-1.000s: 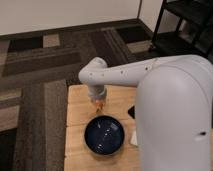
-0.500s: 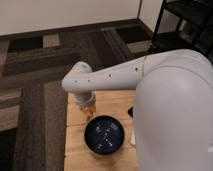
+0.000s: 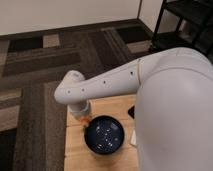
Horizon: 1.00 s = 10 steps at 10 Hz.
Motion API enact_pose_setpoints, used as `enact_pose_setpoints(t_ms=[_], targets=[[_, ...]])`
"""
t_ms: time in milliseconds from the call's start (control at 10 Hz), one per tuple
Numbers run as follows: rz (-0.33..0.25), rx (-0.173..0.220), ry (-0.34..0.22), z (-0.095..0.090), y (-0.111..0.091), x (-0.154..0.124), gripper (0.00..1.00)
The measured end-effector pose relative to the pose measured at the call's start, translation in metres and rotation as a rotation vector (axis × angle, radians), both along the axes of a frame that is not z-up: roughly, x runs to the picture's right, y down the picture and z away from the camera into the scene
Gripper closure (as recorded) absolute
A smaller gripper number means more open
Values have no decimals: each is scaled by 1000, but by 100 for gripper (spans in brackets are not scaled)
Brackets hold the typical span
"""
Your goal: Place the pepper in the ceramic bowl
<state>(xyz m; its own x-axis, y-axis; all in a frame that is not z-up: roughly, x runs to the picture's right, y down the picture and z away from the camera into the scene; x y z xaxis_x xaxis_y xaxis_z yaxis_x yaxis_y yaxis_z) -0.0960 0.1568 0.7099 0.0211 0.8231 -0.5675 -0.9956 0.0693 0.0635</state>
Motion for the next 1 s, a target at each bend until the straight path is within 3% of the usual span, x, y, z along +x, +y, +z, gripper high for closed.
enact_pose_setpoints(t_ms=[200, 1000], targets=[[16, 4, 24, -1, 5, 4, 100], [17, 0, 27, -1, 6, 5, 100]])
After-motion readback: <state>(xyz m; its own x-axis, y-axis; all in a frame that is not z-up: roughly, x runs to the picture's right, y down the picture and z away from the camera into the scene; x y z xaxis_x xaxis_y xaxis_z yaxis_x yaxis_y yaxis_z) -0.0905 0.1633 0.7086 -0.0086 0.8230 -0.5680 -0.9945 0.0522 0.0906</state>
